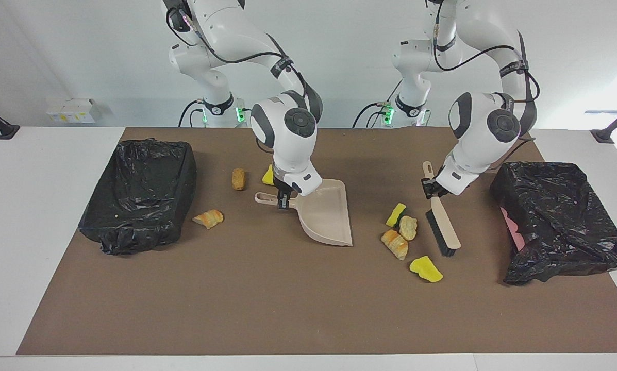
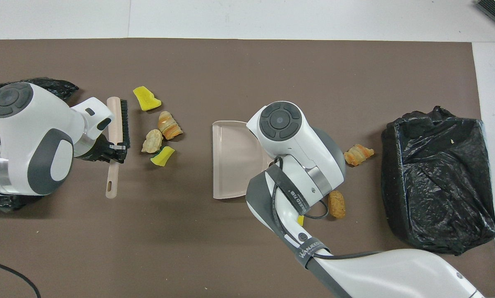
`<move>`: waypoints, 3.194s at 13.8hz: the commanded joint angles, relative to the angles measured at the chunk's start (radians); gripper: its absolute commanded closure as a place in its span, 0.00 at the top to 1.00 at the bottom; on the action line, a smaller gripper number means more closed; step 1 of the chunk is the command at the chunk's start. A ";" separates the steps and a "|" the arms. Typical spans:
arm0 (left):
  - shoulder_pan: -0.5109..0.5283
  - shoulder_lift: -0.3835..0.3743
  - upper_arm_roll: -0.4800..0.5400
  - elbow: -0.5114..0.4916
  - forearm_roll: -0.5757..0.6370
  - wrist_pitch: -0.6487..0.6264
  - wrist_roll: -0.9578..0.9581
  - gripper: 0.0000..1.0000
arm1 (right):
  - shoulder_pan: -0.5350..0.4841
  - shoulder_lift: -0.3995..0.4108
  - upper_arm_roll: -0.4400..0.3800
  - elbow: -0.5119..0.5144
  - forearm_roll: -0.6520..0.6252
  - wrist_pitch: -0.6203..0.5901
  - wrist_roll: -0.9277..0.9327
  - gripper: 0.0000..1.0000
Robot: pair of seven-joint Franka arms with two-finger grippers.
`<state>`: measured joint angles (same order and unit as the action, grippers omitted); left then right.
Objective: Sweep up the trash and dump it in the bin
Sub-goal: 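Sweep the bread and sponge pieces into the dustpan with the left gripper, then sweep the remaining yellow sponge into the dustpan with the left gripper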
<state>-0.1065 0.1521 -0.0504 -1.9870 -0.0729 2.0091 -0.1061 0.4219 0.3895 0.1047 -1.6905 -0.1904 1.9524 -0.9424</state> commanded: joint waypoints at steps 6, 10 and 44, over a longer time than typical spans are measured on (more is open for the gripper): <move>-0.159 0.053 -0.009 -0.050 -0.054 0.088 0.014 0.00 | -0.006 -0.006 0.006 -0.020 -0.017 -0.021 0.013 0.00; -0.304 0.026 -0.009 -0.085 -0.120 0.091 -0.052 0.00 | -0.006 -0.007 0.006 -0.023 -0.017 -0.033 0.050 0.00; -0.406 -0.039 -0.003 -0.128 -0.010 0.030 -0.053 0.00 | -0.015 -0.009 0.006 -0.028 -0.009 -0.027 0.051 0.00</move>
<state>-0.5417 0.1347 -0.0702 -2.0972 -0.0949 2.0446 -0.1575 0.4160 0.3900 0.1037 -1.7048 -0.1903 1.9316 -0.9175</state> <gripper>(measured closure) 0.744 0.687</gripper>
